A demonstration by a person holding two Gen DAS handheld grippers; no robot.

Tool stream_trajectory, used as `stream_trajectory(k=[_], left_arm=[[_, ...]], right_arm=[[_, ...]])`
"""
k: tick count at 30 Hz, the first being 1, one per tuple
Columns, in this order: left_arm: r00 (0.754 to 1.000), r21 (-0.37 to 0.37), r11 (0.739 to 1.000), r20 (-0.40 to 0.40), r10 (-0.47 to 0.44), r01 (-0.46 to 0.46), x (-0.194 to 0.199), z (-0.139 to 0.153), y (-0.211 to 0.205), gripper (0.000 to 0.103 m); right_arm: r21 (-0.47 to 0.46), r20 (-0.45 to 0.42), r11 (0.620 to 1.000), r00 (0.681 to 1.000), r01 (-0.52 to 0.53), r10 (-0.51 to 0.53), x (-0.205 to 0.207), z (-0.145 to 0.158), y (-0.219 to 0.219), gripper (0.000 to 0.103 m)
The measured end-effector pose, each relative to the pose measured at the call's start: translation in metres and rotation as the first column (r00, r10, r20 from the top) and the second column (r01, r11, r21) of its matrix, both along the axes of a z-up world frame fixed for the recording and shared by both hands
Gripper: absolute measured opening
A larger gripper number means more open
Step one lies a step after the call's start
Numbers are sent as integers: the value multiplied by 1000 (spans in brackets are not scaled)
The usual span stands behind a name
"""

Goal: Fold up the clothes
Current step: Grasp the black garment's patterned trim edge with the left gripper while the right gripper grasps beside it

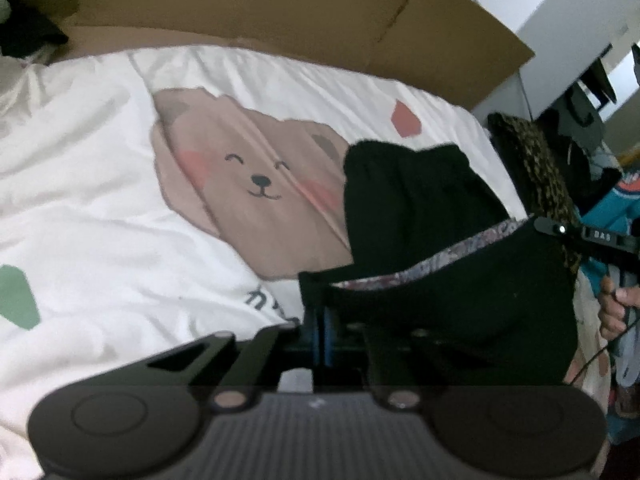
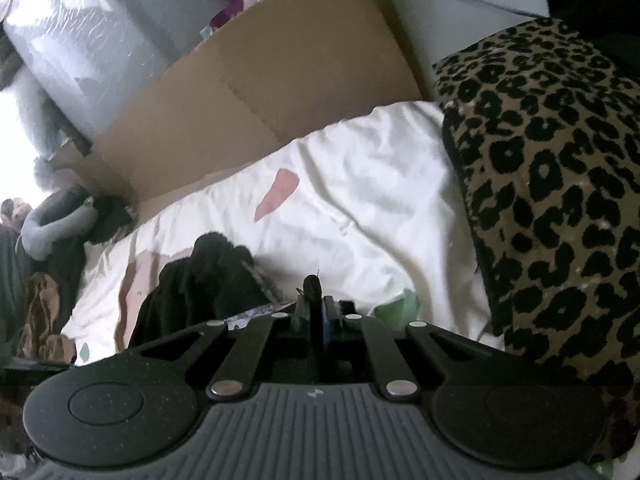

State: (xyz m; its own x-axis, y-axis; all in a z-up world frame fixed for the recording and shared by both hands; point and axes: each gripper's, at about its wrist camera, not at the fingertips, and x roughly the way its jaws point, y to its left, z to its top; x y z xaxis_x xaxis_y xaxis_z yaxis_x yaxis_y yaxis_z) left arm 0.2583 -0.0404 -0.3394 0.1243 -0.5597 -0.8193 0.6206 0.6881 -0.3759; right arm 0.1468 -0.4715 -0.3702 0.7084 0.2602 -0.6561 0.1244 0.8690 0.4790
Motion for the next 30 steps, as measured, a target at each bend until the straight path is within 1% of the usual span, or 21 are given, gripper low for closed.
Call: stream_trajectory(k=[4, 7, 11, 13, 14, 15, 16, 17, 18, 22, 24, 26, 30], left_arm=[[1000, -4, 1000, 0, 28, -28, 4, 0, 3, 2], [1000, 6, 1000, 6, 28, -28, 5, -2, 0, 2], [1000, 28, 999, -3, 16, -16, 8, -7, -7, 3], [1000, 41, 999, 0, 3, -3, 9, -7, -10, 6], [1000, 48, 999, 2, -4, 4, 9, -8, -12, 10], [1000, 56, 998, 5, -5, 5, 8, -8, -12, 16], [1000, 61, 998, 3, -4, 4, 8, -9, -12, 19], [1000, 66, 998, -1, -2, 3, 8, -11, -12, 25], [1000, 68, 998, -3, -2, 2, 7, -12, -12, 26], [1000, 74, 997, -2, -5, 6, 8, -14, -12, 28], [1000, 76, 997, -1, -6, 6, 9, -15, -13, 32], [1000, 74, 997, -1, -7, 7, 9, -16, -14, 34], [999, 87, 996, 22, -35, 33, 6, -19, -20, 35]], right_arm=[[-13, -16, 1000, 1000, 8, -8, 5, -5, 1, 4], [-14, -36, 1000, 999, 8, -8, 11, -13, 2, 4], [-3, -83, 1000, 997, 7, -7, 18, -27, 2, 4], [-8, -87, 1000, 996, 4, -4, 17, -28, 3, 7], [-13, -86, 1000, 996, 2, -4, 17, -28, 4, 7], [-17, -86, 1000, 996, 1, -3, 16, -28, 4, 10], [-22, -85, 1000, 996, 0, -2, 16, -28, 5, 19], [-26, -85, 1000, 996, -1, -1, 15, -28, 5, 24], [-31, -84, 1000, 996, -2, 0, 15, -28, 6, 32], [-48, -82, 999, 997, -7, 3, 13, -28, 8, 33], [-57, -82, 998, 997, -9, 5, 12, -28, 9, 33], [-66, -81, 998, 997, -12, 6, 11, -28, 10, 33], [-102, -83, 994, 996, -30, 22, 12, -32, 16, 33]])
